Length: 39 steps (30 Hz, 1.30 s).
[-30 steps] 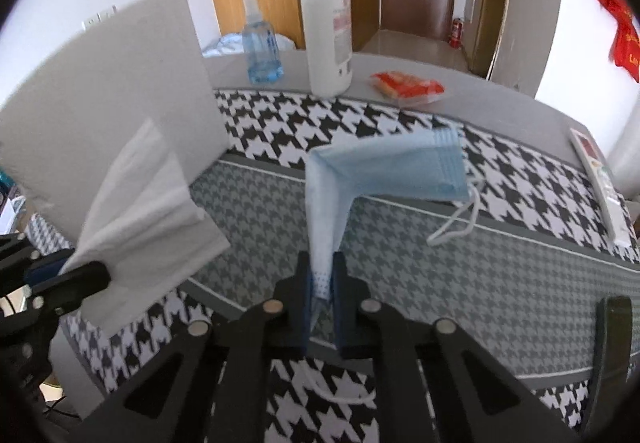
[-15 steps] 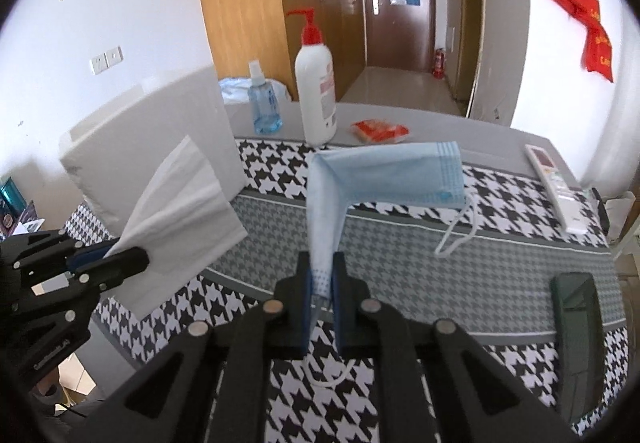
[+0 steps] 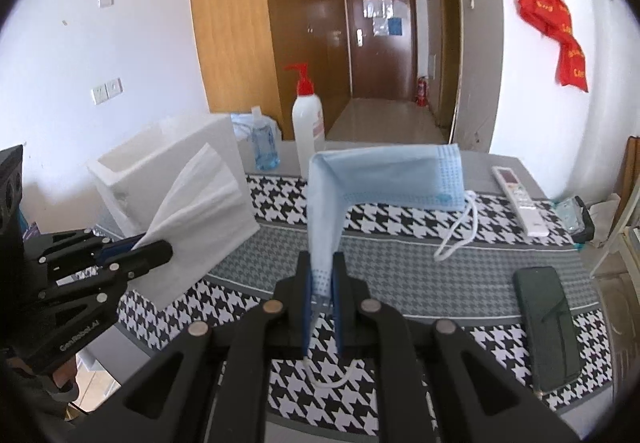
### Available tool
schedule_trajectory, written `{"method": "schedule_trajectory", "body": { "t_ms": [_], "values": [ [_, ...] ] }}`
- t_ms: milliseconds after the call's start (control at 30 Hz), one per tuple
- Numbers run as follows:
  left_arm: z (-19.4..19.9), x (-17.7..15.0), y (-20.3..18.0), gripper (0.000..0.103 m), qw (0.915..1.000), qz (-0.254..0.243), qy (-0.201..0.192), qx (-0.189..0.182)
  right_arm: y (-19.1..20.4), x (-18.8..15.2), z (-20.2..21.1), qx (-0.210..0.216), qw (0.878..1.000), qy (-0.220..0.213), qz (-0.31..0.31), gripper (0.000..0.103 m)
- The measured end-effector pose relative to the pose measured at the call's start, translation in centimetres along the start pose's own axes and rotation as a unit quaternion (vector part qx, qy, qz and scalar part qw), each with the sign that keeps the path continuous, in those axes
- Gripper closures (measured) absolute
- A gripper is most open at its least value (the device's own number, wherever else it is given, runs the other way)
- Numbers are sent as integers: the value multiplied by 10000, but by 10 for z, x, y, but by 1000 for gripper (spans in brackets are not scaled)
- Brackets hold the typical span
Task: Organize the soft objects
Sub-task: 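Carry the tissue with the left tool while the right tool carries the mask over the box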
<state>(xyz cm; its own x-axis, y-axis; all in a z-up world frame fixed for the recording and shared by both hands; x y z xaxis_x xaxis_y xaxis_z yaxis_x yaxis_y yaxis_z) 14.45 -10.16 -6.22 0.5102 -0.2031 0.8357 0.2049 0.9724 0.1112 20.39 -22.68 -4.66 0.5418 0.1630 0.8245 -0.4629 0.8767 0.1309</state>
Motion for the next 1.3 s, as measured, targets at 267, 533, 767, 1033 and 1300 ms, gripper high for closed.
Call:
{"method": "schedule_trajectory", "body": {
  "t_ms": [267,533,767,1033,1300],
  "values": [
    [19,15,6,94,9992,-105,-376,-12,16,7,22,-72,9990,-428,-50,91],
    [35,26,15,94,9972,-185,-719,-111,32,15,39,-194,9969,-753,-90,91],
    [47,37,26,94,9947,-159,-1008,-163,41,24,44,-278,9955,-903,-47,91],
    [57,47,41,94,9922,-67,-1244,-12,50,31,44,-211,9942,-1053,68,91],
    [62,54,67,94,9904,107,-1360,239,64,41,40,-47,9934,-1129,188,91]
  ]
}}
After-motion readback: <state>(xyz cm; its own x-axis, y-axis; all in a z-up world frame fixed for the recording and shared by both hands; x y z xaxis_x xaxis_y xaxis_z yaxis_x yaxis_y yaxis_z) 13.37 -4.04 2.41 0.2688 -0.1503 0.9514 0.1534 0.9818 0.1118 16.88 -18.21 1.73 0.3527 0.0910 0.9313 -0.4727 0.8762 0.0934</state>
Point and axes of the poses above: each gripper's, at about its wrist camera, not at the fingertips, and z roughly against the way its jaws point, y to its left, x to its top, the point moved 4 cm from there along -z, roughly the way its jaws point, and after that the axes turned 3 degrees about -z, right-handed, at the moved point
